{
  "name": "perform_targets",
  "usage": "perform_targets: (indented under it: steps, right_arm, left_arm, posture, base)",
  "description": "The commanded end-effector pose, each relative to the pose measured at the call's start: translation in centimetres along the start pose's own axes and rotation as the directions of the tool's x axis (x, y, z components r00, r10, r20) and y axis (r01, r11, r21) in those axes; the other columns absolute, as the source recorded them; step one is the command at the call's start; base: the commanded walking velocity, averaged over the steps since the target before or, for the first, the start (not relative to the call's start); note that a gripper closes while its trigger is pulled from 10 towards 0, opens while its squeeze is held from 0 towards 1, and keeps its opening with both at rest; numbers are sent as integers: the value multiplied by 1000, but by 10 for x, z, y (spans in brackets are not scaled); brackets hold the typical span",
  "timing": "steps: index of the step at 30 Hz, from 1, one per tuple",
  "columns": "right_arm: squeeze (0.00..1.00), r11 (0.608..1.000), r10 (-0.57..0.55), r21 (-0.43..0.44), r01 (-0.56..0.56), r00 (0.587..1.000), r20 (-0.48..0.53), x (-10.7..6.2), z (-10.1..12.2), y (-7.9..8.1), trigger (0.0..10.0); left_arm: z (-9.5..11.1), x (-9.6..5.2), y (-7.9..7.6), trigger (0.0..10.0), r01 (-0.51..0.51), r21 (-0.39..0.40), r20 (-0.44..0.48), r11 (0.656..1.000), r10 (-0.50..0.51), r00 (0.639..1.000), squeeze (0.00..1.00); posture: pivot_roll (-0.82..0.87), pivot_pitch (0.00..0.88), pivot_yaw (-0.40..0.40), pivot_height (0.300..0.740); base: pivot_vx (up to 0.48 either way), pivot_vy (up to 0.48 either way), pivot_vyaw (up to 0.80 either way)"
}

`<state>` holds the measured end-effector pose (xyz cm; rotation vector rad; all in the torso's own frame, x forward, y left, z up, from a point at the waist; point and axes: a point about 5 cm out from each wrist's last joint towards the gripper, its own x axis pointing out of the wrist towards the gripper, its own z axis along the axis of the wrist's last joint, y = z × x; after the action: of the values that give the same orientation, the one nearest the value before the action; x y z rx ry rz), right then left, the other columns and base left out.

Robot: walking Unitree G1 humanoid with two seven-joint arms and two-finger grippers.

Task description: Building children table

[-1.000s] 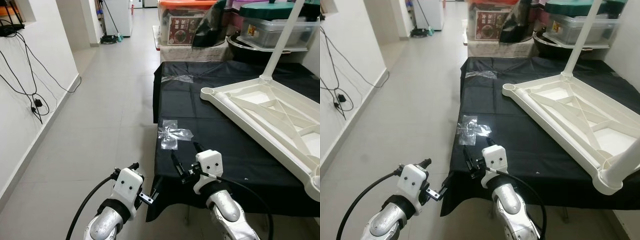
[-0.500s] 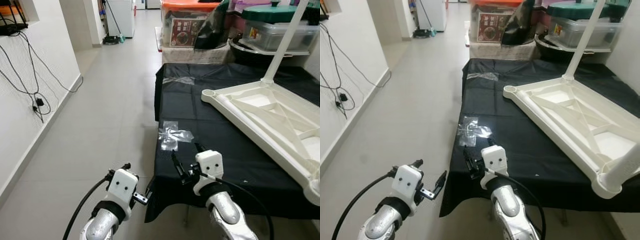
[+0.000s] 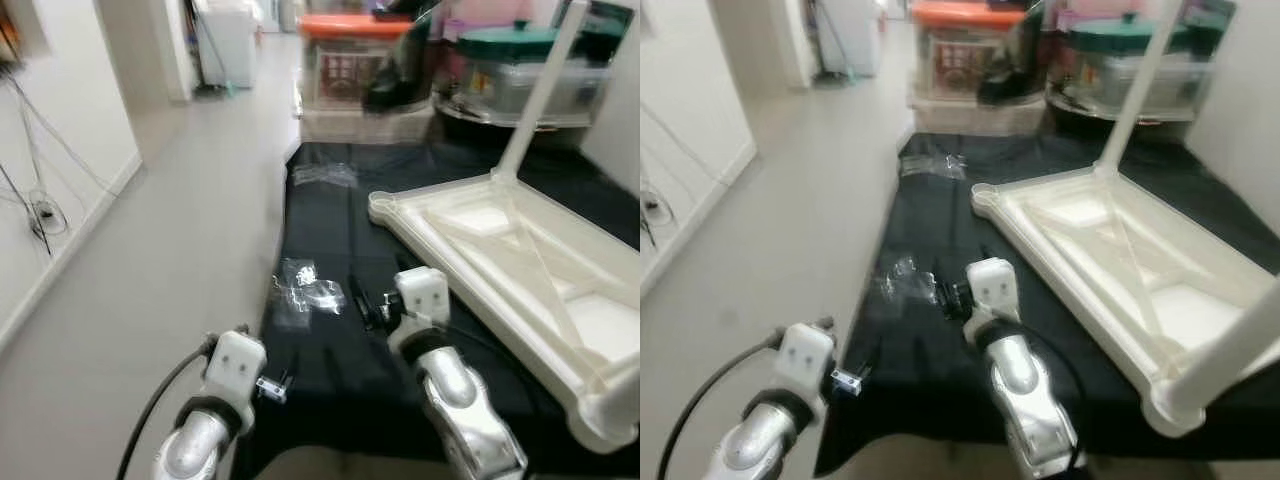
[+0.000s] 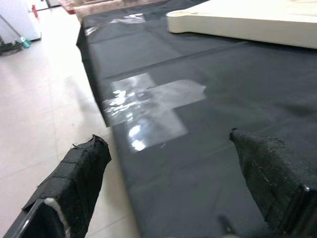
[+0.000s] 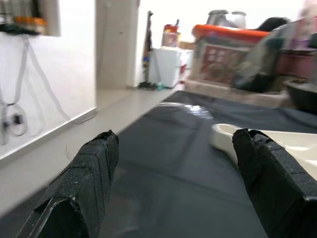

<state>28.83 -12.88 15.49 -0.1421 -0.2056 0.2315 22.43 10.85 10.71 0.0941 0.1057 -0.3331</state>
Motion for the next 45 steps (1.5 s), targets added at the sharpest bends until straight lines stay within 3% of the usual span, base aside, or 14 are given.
perform_targets:
  steps: [1, 8, 11, 12, 14, 17, 19, 22, 28, 30, 32, 36, 39, 45]
  right_arm:
    - [0, 999, -35, -13, 35, 999, -26, 3, -4, -13, 10000]
    - [0, 998, -56, -39, 54, 997, -61, 19, 0, -33, 10000]
    - [0, 995, -59, -91, 46, 987, -147, 38, 3, -55, 10000]
    - [0, 995, -59, -91, 46, 987, -147, 38, 3, -55, 10000]
    - [0, 982, -147, -150, 115, 964, -221, 53, 6, -75, 10000]
    - [0, 969, -203, -189, 159, 948, -244, 58, 8, -84, 10000]
    - [0, 960, -251, -202, 194, 915, -316, 73, 9, -105, 10000]
    - [0, 968, -224, -200, 152, 882, -414, 79, 7, -116, 10000]
    - [0, 977, -195, -184, 108, 802, -564, 75, -5, -128, 10000]
    - [0, 983, -182, -141, 118, 751, -634, 70, -11, -135, 10000]
    - [0, 986, -165, -121, 113, 736, -656, 68, -12, -136, 10000]
    - [0, 991, -134, -95, 95, 738, -661, 72, -7, -139, 10000]
    - [0, 992, -127, -90, 91, 771, -624, 81, 9, -144, 10000]
    - [0, 987, -134, -148, 58, 807, -576, 90, 32, -153, 10000]
  left_arm:
    - [-2, 0, -5, 10000, 21, -17, -17, 1000, -22, 1000, 0]
    - [-1, 0, -6, 10000, 26, -23, -17, 999, -27, 1000, 0]
    - [0, -1, -8, 10000, 37, -30, -16, 999, -38, 999, 0]
    - [0, -1, -8, 10000, 37, -30, -16, 999, -38, 999, 0]
    - [2, -2, -9, 10000, 42, -32, -14, 999, -43, 999, 0]
    - [2, -3, -9, 10000, 44, -32, -15, 999, -45, 999, 0]
    - [6, -6, -13, 10000, 67, -24, -5, 997, -68, 998, 0]
    - [10, -12, -19, 10000, 114, -8, 8, 993, -114, 993, 0]
    - [13, -19, -25, 10000, 153, -7, 5, 988, -153, 988, 0]
    - [14, -23, -27, 10000, 154, -22, -1, 988, -154, 988, 0]
    - [14, -24, -27, 10000, 155, -25, -4, 988, -155, 988, 0]
    - [14, -25, -28, 10000, 157, -34, -10, 987, -158, 987, 0]
    - [13, -24, -29, 10000, 160, -39, -14, 986, -161, 987, 0]
    - [12, -20, -30, 10000, 161, -37, -16, 986, -161, 987, 0]
  posture:
    - [81, 47, -32, 740]
    - [79, 50, -36, 740]
    - [78, 64, -35, 740]
    - [78, 64, -35, 740]
    - [82, 82, -32, 740]
    - [89, 88, -30, 740]
    - [95, 109, -20, 740]
    - [105, 140, -21, 740]
    - [103, 181, -21, 740]
    - [104, 200, -22, 740]
    - [104, 201, -24, 740]
    - [101, 206, -27, 740]
    - [97, 197, -35, 740]
    - [82, 178, -40, 740]
  base:
    - [0, 0, 0]
    - [0, 0, 0]
    - [0, 0, 0]
    - [0, 0, 0]
    - [0, 0, 0]
    - [0, 0, 0]
    - [0, 0, 0]
    - [0, 0, 0]
    - [0, 0, 0]
    - [0, 0, 0]
    - [0, 0, 0]
    - [0, 0, 0]
    - [0, 0, 0]
    - [0, 0, 0]
